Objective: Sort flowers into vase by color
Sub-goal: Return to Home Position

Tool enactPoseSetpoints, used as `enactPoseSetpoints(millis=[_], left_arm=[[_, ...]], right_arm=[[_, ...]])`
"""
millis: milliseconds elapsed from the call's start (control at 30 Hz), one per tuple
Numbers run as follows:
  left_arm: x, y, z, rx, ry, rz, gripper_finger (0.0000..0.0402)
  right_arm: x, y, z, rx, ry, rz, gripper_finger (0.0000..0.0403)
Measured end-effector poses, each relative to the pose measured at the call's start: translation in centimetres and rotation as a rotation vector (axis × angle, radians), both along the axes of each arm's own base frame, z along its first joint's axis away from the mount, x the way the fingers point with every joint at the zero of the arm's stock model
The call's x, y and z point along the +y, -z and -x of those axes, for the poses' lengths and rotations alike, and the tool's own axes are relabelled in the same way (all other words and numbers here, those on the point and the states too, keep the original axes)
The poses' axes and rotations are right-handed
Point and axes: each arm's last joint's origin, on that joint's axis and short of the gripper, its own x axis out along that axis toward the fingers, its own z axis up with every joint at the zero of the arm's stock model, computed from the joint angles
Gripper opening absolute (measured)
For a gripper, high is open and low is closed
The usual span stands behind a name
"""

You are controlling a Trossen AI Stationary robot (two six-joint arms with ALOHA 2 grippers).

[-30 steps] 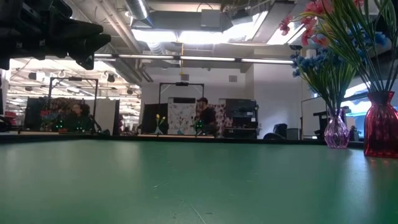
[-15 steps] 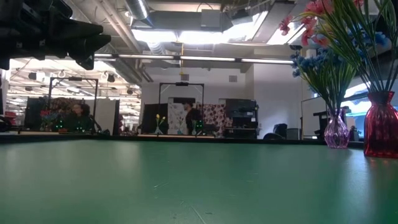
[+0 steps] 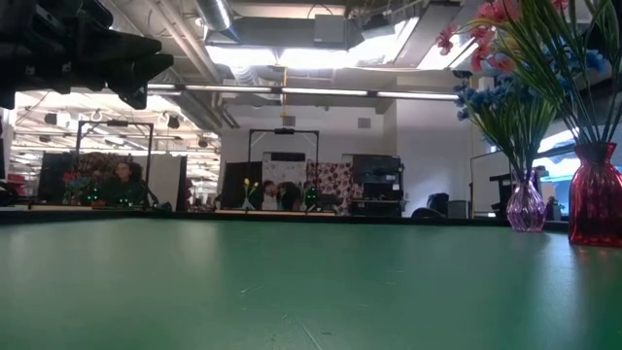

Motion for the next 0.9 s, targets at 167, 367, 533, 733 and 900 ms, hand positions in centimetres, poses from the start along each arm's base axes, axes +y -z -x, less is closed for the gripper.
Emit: enactPoseSetpoints(millis=[167,367,533,733,900], left_arm=[[0.0,0.0,0.0,0.000,-0.002,0.000,0.0127],[0.0,0.0,0.0,0.000,-0.002,0.000,0.0127],[0.0,0.0,0.0,0.001,-0.002,0.000,0.0127],[0.0,0.0,0.0,0.000,-0.002,0.000,0.0127],[0.0,0.0,0.0,0.001,-0.001,0.000,0.0127]], right_arm=[[-0.1,1.0,0.5,0.018,-0.099,0.099,0.0008],[0.1,1.4,0.4,0.162,-0.207,0.292,0.0008],[0.6,1.9,-0.5,0.229,-0.209,0.399,0.0008],[1.2,2.6,-1.4,0.140,-0.176,0.447,0.0008],[1.9,3.6,-2.7,0.190,-0.156,0.472,0.0008]])
